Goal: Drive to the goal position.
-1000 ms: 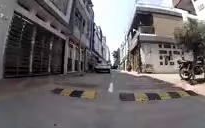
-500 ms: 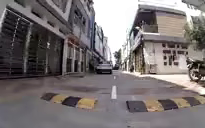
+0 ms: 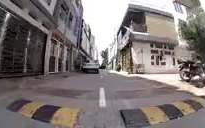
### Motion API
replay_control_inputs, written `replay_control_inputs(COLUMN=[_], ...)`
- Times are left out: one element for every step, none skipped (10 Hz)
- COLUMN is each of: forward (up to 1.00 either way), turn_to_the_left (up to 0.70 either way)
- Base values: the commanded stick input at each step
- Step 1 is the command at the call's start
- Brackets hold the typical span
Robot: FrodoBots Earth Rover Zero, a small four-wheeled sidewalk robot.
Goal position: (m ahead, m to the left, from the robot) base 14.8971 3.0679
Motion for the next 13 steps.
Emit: replay_control_inputs(forward=[1.00, 1.00, 1.00, 1.00, 1.00, 1.00, 1.00, 1.00, 1.00, 1.00, 1.00, 1.00, 1.00], turn_to_the_left=[0.01, 0.01, 0.01, 0.01, 0.01, 0.01, 0.01, 0.01, 0.01, 0.01, 0.01, 0.01, 0.01])
